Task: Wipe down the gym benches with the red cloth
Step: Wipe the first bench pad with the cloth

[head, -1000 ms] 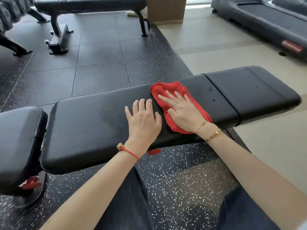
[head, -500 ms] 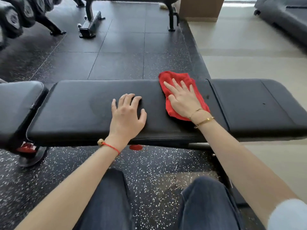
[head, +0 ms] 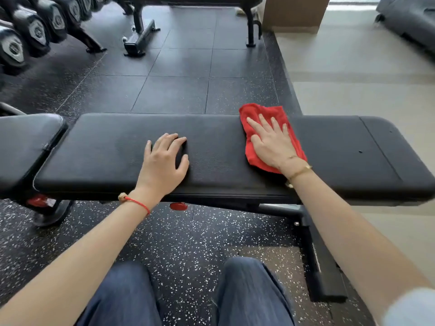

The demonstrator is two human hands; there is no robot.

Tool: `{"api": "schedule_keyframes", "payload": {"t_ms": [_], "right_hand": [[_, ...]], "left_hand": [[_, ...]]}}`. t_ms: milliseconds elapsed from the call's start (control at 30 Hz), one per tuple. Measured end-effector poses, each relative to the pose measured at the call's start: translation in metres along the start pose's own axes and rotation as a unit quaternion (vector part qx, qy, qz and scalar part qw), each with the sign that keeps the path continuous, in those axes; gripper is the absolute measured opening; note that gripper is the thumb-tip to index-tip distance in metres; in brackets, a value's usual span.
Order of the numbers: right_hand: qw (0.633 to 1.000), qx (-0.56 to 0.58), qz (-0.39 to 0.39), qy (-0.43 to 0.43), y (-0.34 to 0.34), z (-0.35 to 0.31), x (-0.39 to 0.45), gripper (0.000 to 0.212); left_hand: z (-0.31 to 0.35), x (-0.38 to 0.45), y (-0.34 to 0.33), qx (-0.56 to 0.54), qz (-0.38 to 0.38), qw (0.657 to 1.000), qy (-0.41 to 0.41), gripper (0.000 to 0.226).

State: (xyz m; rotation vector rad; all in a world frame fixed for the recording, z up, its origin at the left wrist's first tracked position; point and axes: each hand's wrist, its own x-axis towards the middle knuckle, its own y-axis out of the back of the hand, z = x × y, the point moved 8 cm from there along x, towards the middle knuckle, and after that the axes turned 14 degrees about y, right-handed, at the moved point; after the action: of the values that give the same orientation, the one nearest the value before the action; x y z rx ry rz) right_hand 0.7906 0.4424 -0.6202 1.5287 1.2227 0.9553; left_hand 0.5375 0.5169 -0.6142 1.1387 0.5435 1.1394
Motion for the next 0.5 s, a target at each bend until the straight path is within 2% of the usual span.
{"api": "schedule_keyframes", "payload": {"t_ms": [67, 133, 300, 400, 500], "right_hand": [[1.0, 0.004, -0.008, 0.007, -0.003, -0.012, 0.019, 0.054], [0.999, -0.01, -0.014, 0.049, -0.007, -0.032, 0.017, 0.055], [0.982, -0.01, -0.011, 0.191, -0.015, -0.07, -0.06, 0.059], [0.983, -0.002, -0.006, 0.184, -0.009, -0.052, -0.087, 0.062], [0.99, 0.004, 0.003, 0.14, -0.005, -0.027, -0.067, 0.059]], "left_hand": [[-0.001, 0.001, 0.001, -0.002, 0.005, 1.0, 0.004, 0.045], [0.0, 0.001, 0.002, -0.003, 0.01, 1.0, 0.004, 0.044], [0.0, 0.001, 0.007, -0.016, 0.021, 1.0, -0.005, 0.04], [0.0, 0.0, 0.007, -0.016, 0.016, 1.0, -0.011, 0.041], [0.0, 0.001, 0.008, -0.022, 0.012, 1.0, -0.003, 0.045]]}}
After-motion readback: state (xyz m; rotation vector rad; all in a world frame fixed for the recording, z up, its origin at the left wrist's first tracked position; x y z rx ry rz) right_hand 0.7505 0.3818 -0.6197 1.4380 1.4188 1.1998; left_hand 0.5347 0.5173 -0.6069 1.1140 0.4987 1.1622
